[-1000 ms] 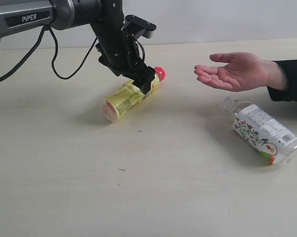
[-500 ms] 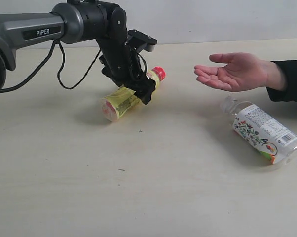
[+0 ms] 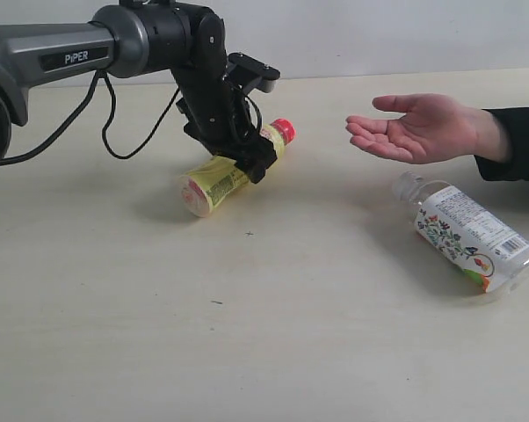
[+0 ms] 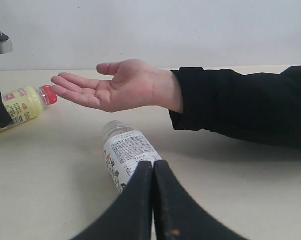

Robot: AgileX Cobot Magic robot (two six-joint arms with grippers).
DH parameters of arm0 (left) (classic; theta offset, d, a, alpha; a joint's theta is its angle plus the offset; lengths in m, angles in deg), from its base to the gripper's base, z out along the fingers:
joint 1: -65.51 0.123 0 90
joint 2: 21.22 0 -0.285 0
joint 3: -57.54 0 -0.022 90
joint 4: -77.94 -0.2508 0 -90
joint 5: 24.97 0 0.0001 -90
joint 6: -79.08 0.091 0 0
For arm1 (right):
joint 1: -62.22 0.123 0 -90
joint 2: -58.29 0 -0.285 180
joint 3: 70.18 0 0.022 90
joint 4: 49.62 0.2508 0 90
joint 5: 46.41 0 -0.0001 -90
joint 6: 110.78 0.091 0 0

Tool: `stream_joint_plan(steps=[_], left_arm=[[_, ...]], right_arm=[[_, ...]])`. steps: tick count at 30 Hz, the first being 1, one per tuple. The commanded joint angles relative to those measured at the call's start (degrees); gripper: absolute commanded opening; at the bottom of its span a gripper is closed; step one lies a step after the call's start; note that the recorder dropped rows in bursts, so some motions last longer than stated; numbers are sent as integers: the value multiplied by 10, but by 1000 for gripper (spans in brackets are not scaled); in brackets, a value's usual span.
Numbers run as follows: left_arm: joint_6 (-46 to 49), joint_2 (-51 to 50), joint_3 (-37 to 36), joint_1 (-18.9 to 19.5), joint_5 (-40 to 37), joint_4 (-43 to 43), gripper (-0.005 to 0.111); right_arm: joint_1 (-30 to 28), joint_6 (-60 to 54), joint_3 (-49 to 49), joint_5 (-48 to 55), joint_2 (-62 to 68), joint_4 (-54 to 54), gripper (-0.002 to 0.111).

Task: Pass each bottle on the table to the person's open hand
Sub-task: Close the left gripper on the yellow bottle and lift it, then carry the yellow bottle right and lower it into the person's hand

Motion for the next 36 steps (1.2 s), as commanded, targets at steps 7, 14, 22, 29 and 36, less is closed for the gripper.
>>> stream_joint_plan(steps=[7,14,22,29,36], left_arm=[[-21,3,2,-1,-2,5,6],[-31,27,2,-1,-1,5,0],[-50,74,2,-1,-9,8,0],[-75,100,2,-11,-37,9,0],[-90,125,2,-43,-64,9,0]], right_arm=[[2,-1,-3,-4,-3,2,0],[2,-1,-3,-4,-3,2,0],[2,-1,-3,-4,-3,2,0],[2,-1,-3,-4,-3,2,0],[2,-1,-3,-4,-3,2,0]])
